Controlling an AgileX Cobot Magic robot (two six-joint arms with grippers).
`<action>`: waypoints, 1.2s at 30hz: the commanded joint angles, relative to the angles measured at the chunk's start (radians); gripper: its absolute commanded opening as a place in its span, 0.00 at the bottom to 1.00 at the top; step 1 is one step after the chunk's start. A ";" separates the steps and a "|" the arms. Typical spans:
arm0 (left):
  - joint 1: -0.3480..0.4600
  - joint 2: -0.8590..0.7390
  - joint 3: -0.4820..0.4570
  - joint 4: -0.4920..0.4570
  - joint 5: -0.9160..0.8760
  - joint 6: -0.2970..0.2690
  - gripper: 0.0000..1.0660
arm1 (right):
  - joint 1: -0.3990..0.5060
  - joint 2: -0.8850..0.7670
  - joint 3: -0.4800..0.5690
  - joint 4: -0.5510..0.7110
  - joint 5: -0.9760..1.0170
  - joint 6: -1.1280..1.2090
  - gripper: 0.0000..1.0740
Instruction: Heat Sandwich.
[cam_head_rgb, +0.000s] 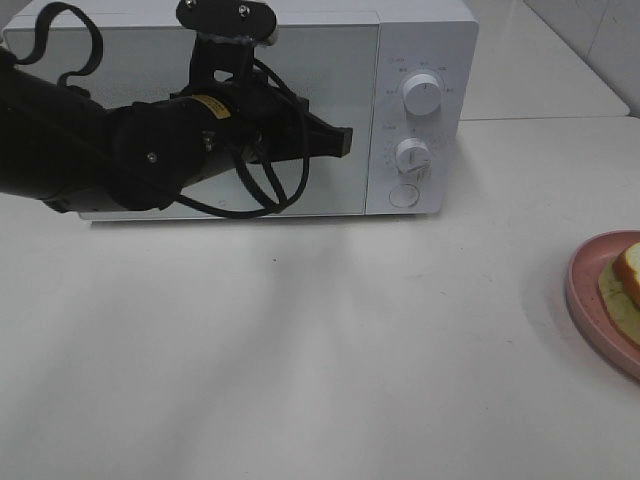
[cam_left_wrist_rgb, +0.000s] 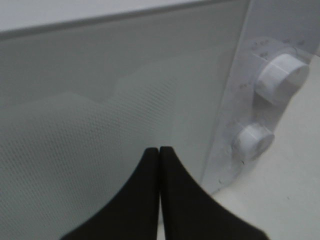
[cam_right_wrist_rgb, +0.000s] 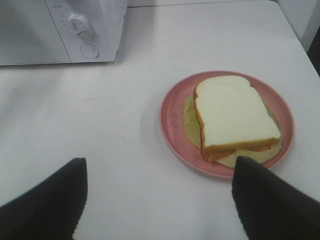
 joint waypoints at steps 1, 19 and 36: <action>-0.011 -0.044 0.023 -0.005 0.078 0.001 0.00 | -0.001 -0.026 0.003 -0.004 -0.008 -0.006 0.71; -0.009 -0.221 0.042 0.103 0.757 -0.004 0.98 | -0.001 -0.026 0.003 -0.004 -0.008 -0.006 0.71; 0.176 -0.360 0.041 0.201 1.289 -0.037 0.98 | -0.001 -0.026 0.003 -0.004 -0.008 -0.006 0.71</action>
